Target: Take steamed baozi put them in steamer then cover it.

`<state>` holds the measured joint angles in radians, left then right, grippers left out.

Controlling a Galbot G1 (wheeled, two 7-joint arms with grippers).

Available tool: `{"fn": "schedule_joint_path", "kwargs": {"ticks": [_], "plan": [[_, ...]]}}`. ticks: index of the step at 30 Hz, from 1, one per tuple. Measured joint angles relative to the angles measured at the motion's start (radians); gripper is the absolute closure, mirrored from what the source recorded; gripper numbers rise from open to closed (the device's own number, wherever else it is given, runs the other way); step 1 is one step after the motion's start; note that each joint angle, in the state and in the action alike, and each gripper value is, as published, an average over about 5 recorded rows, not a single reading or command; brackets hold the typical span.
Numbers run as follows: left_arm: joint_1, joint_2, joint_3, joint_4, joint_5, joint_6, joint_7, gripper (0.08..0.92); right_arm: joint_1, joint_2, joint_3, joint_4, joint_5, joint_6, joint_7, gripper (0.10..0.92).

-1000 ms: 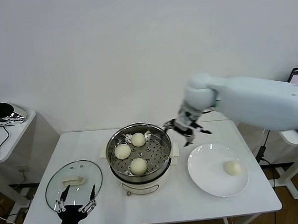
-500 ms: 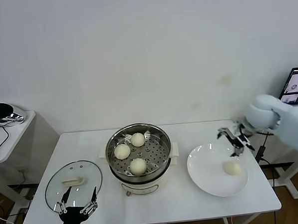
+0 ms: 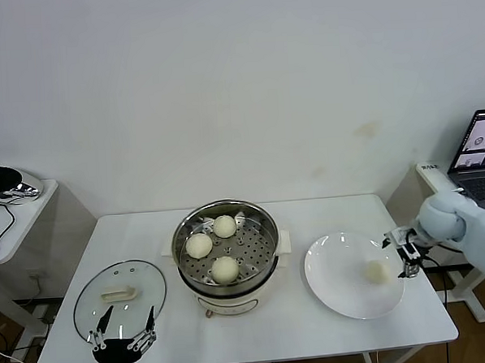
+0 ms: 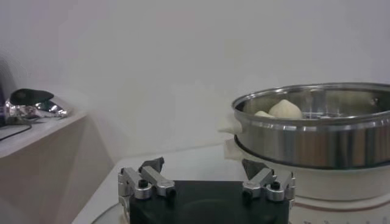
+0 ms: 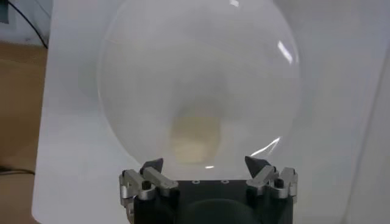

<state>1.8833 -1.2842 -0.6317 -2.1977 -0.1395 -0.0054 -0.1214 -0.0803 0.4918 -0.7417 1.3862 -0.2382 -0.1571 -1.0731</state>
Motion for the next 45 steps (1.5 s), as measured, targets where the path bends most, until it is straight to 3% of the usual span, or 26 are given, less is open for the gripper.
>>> {"fn": "schedule_joint_path", "kwargs": {"ticks": [12,30,45], "plan": [[-0.001,-0.001,-0.002,0.005,0.001,0.000,0.002,0.177,-0.098,0.089,0.081,-0.102,-0.027,-0.006,0.011,0.220],[-0.002,-0.001,0.002,0.006,0.001,-0.001,0.002,0.177,-0.112,0.119,0.098,-0.135,-0.038,-0.017,0.004,0.432],[-0.017,0.013,0.011,0.002,-0.005,-0.001,0.003,0.177,0.280,0.084,-0.179,0.031,0.182,-0.092,-0.005,0.436]]}}
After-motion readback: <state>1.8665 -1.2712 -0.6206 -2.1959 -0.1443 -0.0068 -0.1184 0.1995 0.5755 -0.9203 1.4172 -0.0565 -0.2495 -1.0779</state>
